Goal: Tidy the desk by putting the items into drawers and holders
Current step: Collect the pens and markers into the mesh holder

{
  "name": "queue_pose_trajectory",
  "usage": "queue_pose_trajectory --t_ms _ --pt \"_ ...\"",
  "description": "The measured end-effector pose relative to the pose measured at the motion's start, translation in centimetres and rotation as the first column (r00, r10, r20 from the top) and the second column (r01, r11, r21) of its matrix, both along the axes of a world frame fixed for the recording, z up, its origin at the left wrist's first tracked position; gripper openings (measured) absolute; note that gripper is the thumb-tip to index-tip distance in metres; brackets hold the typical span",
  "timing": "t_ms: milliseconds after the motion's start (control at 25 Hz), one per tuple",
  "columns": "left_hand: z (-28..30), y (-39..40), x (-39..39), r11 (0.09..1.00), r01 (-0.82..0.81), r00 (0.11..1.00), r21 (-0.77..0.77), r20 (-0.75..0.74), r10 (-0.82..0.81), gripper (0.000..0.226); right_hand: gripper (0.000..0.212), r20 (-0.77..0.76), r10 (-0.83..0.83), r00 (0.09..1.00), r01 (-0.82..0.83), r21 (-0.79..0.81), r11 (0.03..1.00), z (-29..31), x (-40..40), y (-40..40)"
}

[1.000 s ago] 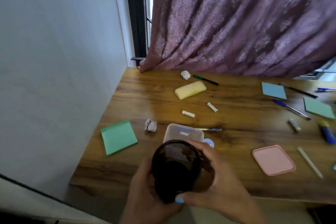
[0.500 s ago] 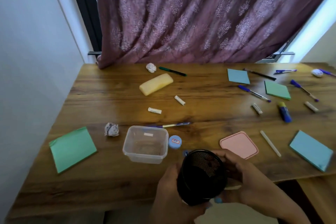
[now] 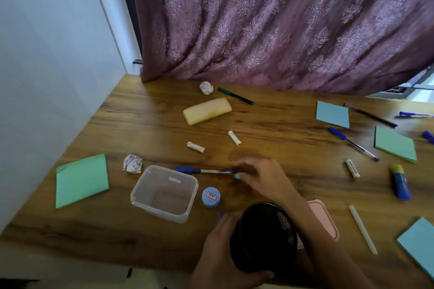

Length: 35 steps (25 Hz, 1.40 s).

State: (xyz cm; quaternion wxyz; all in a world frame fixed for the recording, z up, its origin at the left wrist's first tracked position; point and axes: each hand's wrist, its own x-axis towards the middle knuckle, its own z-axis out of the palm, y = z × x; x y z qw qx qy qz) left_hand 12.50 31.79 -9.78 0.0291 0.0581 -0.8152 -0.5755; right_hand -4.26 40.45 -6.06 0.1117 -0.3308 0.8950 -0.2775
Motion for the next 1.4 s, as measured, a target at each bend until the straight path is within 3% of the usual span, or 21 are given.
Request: queue_pose_trajectory --t_ms 120,240,440,560,680,840,920,1040,1200,1400 --pt "0.4 0.3 -0.2 0.998 -0.039 0.999 -0.049 -0.035 0.037 0.087 0.035 -0.007 0.153 0.988 -0.153 0.057 0.987 -1.0 -1.1 -2.8" --pt "0.7 0.6 -0.4 0.993 -0.042 0.998 -0.109 0.034 0.046 0.082 0.031 -0.078 0.284 0.956 -0.268 0.17 0.948 -1.8 -1.4 -4.8" --pt "0.5 0.9 -0.6 0.989 -0.094 0.995 -0.115 0.03 0.099 0.092 0.033 -0.125 0.28 0.952 -0.252 0.2 0.947 -0.7 -2.1 -5.0" --pt "0.1 1.0 -0.5 0.993 -0.101 0.995 -0.056 -0.001 0.101 0.087 0.053 -0.024 0.055 0.998 -0.057 -0.083 0.995 2.5 -2.3 -2.4" --pt "0.2 0.6 -0.4 0.995 -0.061 0.998 -0.077 -0.014 0.06 0.091 0.086 0.184 -0.042 0.982 0.116 -0.415 0.902 7.0 -1.2 1.3" --pt "0.3 0.5 -0.5 0.995 -0.042 0.999 -0.086 0.009 0.043 0.087 0.112 0.242 0.047 0.969 0.062 -0.423 0.904 11.0 3.0 4.3" --pt "0.5 0.5 -0.5 0.995 -0.033 0.999 -0.096 0.014 0.035 0.085 0.108 0.232 0.068 0.97 0.001 -0.282 0.959 11.1 4.9 4.6" --pt "0.5 0.6 -0.4 0.995 -0.03 0.999 -0.091 0.026 0.033 0.084 0.084 0.187 0.108 0.976 -0.088 -0.112 0.99 9.7 6.9 4.4" --pt "0.0 0.7 0.0 0.998 -0.058 0.997 -0.039 0.042 0.059 0.077 0.048 0.05 0.021 0.999 -0.02 -0.023 1.0 7.6 7.3 3.8" --pt "1.5 0.5 -1.1 0.998 -0.039 0.999 -0.044 0.031 0.04 0.088 0.054 -0.01 -0.019 1.0 0.019 0.005 1.0 7.6 7.0 3.8"
